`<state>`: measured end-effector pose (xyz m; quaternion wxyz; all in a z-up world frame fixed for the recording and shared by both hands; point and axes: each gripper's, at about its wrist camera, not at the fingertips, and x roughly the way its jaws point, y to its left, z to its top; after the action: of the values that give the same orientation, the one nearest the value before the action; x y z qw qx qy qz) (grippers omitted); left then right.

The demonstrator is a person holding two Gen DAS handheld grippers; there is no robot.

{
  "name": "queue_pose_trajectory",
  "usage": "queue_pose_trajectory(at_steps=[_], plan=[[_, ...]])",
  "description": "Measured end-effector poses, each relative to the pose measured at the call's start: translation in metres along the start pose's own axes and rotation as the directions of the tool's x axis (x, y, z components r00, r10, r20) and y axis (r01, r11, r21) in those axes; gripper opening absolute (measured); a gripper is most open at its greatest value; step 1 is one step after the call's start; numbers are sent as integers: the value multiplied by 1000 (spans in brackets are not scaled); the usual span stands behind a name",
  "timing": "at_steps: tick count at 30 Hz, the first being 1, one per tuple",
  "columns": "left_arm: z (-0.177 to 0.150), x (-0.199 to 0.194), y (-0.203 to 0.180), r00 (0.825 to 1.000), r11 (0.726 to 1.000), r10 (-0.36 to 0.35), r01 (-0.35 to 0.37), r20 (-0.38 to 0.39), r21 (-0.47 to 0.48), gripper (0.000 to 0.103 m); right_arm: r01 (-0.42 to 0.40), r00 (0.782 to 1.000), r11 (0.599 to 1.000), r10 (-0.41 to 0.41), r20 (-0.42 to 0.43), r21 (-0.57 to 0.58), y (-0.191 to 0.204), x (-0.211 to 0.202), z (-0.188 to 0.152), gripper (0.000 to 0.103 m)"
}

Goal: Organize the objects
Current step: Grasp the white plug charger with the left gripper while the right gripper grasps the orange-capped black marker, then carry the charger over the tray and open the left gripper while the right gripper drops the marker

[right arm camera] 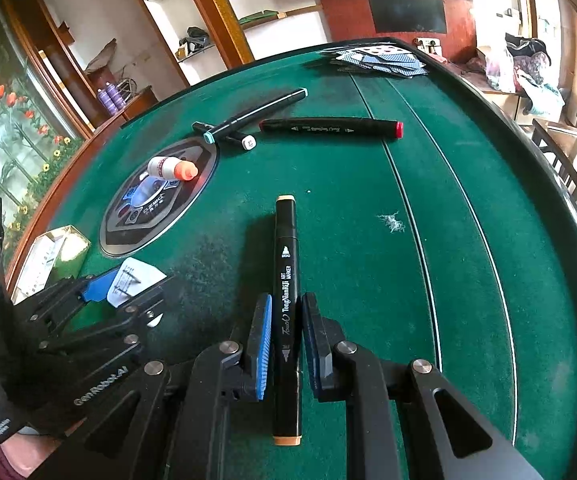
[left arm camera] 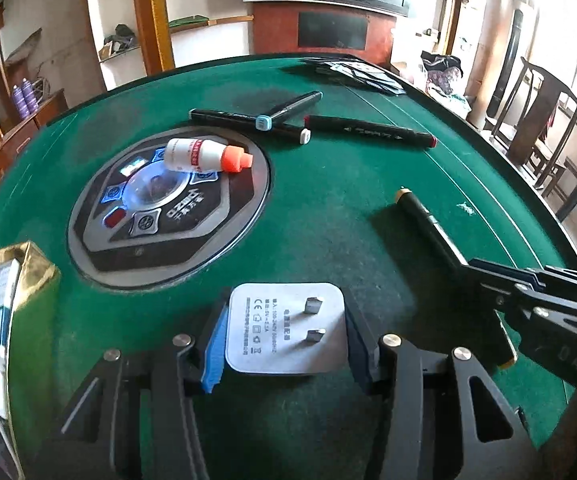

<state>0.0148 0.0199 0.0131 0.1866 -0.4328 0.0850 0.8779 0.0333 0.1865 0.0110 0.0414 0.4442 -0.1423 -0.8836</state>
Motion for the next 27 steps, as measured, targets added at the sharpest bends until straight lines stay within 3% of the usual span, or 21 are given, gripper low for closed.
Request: queue_pose_trajectory(at_steps=[4, 14, 21, 27], plan=[[-7, -10, 3, 1000, 1000, -1, 0, -15, -28, 48, 5, 1000, 1000, -5, 7, -7, 1, 0, 0, 15], [-39, -66, 20, 997, 993, 75, -73, 23, -90, 48, 11, 1000, 1000, -11, 19, 3, 1, -1, -2, 15], [-57, -109, 43, 984, 981, 162, -151, 78, -124, 48, 55, 996, 998, -54, 66, -7, 5, -9, -3, 15], [-74, -139, 70, 968, 964, 223, -202, 112, -172, 49, 9, 998, 1000, -8, 67, -7, 14, -16, -7, 15]])
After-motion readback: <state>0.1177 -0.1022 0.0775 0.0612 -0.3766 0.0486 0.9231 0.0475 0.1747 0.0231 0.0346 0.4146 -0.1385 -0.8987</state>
